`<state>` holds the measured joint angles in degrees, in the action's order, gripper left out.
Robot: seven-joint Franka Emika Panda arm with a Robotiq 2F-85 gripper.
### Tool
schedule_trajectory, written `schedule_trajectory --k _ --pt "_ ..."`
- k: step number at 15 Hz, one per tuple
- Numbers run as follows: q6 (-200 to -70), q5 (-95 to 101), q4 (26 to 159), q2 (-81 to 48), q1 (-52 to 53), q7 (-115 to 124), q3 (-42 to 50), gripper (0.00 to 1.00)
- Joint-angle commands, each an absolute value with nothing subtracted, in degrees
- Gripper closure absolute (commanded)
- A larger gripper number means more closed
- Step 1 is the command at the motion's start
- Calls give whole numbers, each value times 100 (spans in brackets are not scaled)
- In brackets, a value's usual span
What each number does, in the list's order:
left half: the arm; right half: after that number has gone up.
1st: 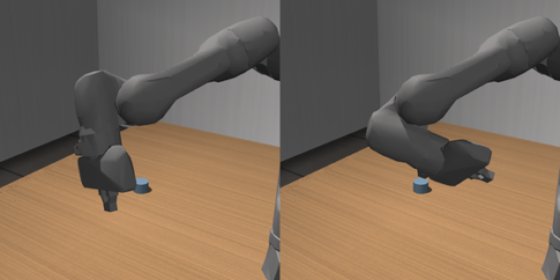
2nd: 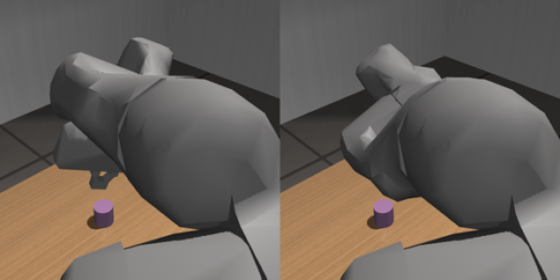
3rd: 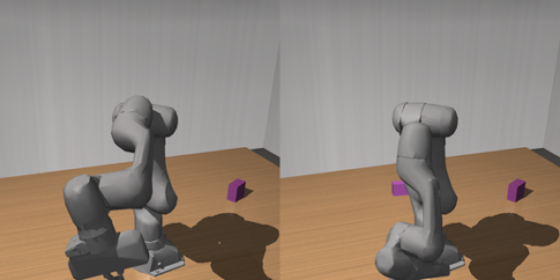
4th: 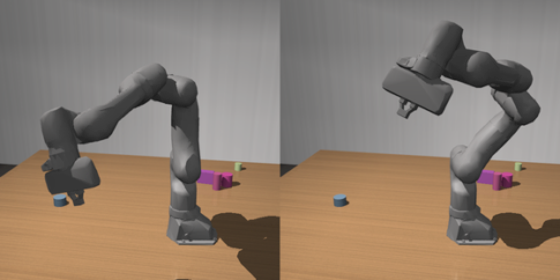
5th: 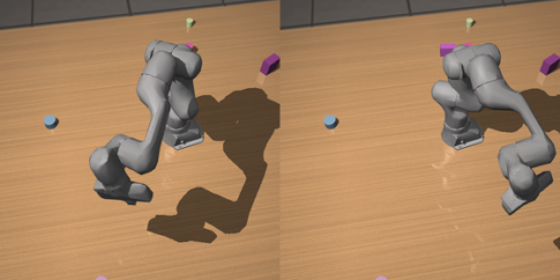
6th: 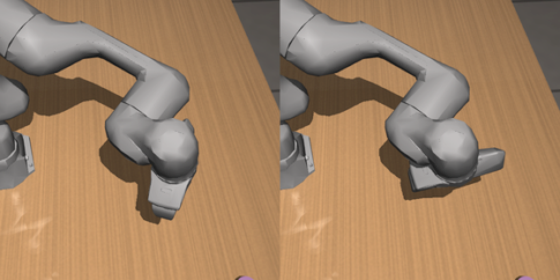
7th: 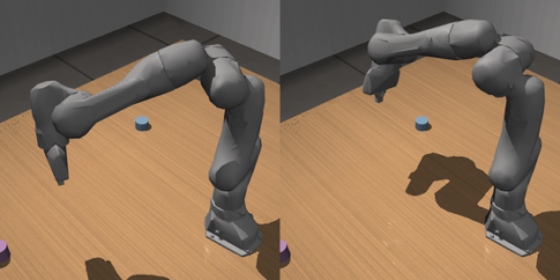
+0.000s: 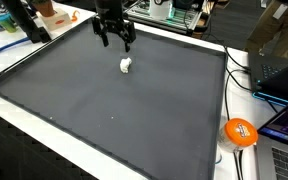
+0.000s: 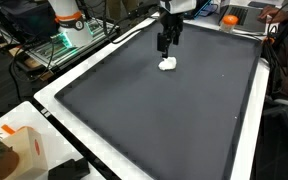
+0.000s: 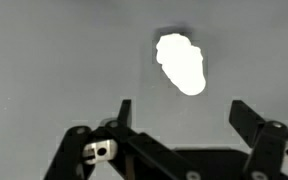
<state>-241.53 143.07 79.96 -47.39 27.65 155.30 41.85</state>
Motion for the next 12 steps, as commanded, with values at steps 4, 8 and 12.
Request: schedule_trajectory --k 4,8,12 --pt "-24264 14432 8002 -4360 3255 15786 4467 0" --pt "-24264 14330 7931 -4480 3573 15744 4758 0" --pt "-24286 14260 7754 -4833 4128 15755 5464 0"
